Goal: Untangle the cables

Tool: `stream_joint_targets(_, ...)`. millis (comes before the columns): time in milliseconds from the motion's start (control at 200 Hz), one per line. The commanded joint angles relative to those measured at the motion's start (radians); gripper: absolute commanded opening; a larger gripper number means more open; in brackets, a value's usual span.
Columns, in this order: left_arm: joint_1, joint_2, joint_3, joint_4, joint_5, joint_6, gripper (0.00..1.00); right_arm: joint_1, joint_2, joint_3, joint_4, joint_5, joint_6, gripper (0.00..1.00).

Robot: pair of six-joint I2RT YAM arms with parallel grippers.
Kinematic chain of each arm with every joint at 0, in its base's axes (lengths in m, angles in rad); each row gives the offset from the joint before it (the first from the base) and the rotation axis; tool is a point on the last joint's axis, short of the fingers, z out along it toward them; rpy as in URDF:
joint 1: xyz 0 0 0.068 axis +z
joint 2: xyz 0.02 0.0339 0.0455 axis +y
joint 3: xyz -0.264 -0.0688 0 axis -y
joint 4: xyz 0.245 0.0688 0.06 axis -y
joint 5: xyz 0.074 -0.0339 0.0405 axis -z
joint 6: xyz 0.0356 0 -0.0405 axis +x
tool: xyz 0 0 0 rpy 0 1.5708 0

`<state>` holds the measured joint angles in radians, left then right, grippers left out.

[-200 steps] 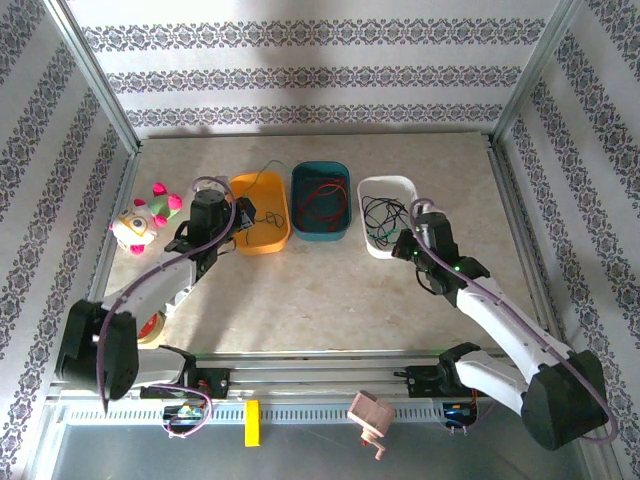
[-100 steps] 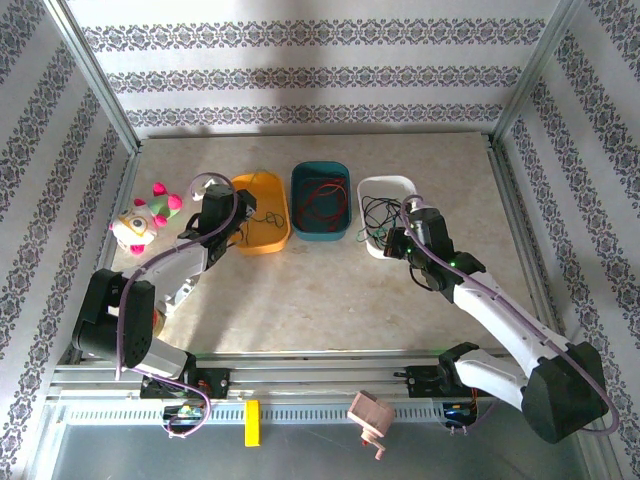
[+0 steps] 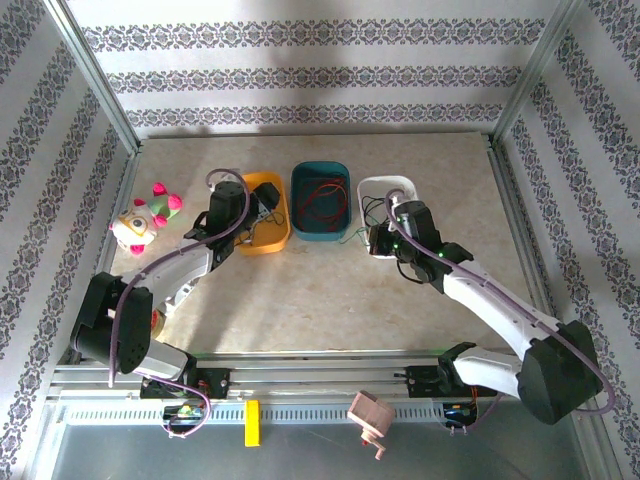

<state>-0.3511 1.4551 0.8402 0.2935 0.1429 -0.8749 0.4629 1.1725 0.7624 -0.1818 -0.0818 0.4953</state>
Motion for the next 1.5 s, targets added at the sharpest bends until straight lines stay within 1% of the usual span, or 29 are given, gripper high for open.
stream_joint_targets(0, -0.02, 0.025, -0.012, 0.121, 0.309, 0.05, 0.66, 0.016, 0.027, 0.023, 0.057, -0.093, 0.027, 0.06)
stream_joint_targets(35, -0.027, 0.046, -0.018, 0.15, 0.398, 0.047, 0.66, 0.017, 0.036, 0.023, 0.065, -0.099, 0.035, 0.06)
stream_joint_targets(90, -0.037, 0.074, -0.02, 0.158, 0.497, 0.047, 0.67, 0.02, 0.048, 0.02, 0.079, -0.107, 0.048, 0.06)
stream_joint_targets(205, -0.053, 0.116, -0.035, 0.17, 0.627, 0.055, 0.69, 0.023, 0.062, 0.017, 0.108, -0.118, 0.076, 0.06)
stream_joint_targets(300, -0.075, 0.152, -0.041, 0.196, 0.7, 0.06, 0.73, 0.023, 0.065, 0.014, 0.12, -0.128, 0.091, 0.06)
stream_joint_targets(390, -0.098, 0.195, -0.037, 0.227, 0.761, 0.064, 0.74, 0.023, 0.068, 0.012, 0.128, -0.137, 0.098, 0.06)
stream_joint_targets(515, -0.123, 0.238, -0.039, 0.314, 0.782, 0.039, 0.74, 0.025, 0.069, 0.011, 0.128, -0.141, 0.099, 0.06)
stream_joint_targets(585, -0.134, 0.256, -0.039, 0.379, 0.791, 0.012, 0.72, 0.026, 0.067, 0.006, 0.128, -0.141, 0.102, 0.06)
stream_joint_targets(695, -0.14, 0.265, -0.033, 0.419, 0.784, 0.002, 0.69, 0.031, 0.068, 0.0, 0.129, -0.14, 0.106, 0.06)
stream_joint_targets(775, -0.14, 0.242, -0.041, 0.41, 0.74, 0.028, 0.69, 0.031, 0.066, -0.005, 0.127, -0.132, 0.106, 0.06)
stream_joint_targets(959, -0.138, 0.096, -0.066, 0.23, 0.539, 0.197, 0.7, 0.031, 0.043, -0.026, 0.116, -0.049, 0.121, 0.06)
stream_joint_targets(1059, -0.137, 0.021, -0.07, 0.152, 0.485, 0.26, 0.71, 0.03, 0.039, -0.031, 0.113, -0.031, 0.121, 0.06)
stream_joint_targets(1219, -0.135, -0.034, -0.042, 0.031, 0.468, 0.331, 0.72, 0.029, 0.047, -0.031, 0.115, -0.028, 0.125, 0.06)
stream_joint_targets(1309, -0.137, -0.017, -0.018, -0.017, 0.481, 0.351, 0.72, 0.029, 0.054, -0.028, 0.12, -0.041, 0.128, 0.06)
stream_joint_targets(1379, -0.145, -0.002, -0.006, -0.042, 0.46, 0.367, 0.72, 0.029, 0.061, -0.022, 0.124, -0.053, 0.128, 0.06)
stream_joint_targets(1494, -0.171, 0.026, 0.008, -0.046, 0.458, 0.39, 0.72, 0.031, 0.068, -0.007, 0.13, -0.069, 0.126, 0.06)
